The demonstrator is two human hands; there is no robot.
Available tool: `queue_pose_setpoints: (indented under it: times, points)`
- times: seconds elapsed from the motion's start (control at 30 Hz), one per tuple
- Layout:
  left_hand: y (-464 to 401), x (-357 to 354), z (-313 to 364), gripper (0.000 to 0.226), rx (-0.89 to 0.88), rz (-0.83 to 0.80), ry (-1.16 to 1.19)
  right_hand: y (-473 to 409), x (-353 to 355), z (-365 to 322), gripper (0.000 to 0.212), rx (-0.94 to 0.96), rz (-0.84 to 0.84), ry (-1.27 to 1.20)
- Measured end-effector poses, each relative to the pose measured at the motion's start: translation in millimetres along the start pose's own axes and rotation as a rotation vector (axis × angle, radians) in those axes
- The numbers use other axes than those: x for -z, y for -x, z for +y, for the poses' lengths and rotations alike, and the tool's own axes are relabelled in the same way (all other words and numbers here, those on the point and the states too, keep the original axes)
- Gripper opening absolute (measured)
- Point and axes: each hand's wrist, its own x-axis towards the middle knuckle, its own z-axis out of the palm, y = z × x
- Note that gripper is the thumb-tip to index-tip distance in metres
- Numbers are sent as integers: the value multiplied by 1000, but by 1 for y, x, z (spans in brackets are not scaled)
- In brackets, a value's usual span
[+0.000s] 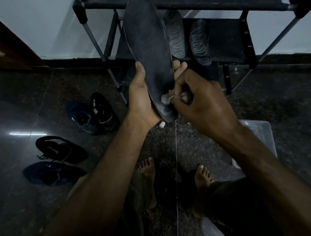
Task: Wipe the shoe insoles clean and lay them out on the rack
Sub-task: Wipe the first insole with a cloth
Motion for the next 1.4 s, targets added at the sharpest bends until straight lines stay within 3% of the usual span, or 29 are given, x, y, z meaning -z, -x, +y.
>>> queue_pose_setpoints:
  times: [0.1,0.33,0.57,0.8,1.0,1.1,1.23,1.4]
  points:
    - [2,-1,-2,79,-44,16,11,1,-3,-7,19,23,-90,-49]
    - [0,0,-8,83,56,-22,30,-1,-8,2,13,66,131,88]
    - [-1,1,-8,73,-52,22,-25,0,-4,-6,16,179,-85,74]
    - [1,0,-10,82,11,-21,-62,-1,-11,1,14,180,124,213]
    - [0,1,-9,74,-65,28,-56,0,-4,-8,22,206,-103,55]
    - [1,1,-12,76,-27,-8,-47,1,-11,-7,19,174,7,36]
    - [-1,3,-11,82,3,-13,-46,-1,-10,0,16,179,120,230]
    - [-2,6,-9,74,-70,30,-50,-1,-2,-9,27,232,-124,105]
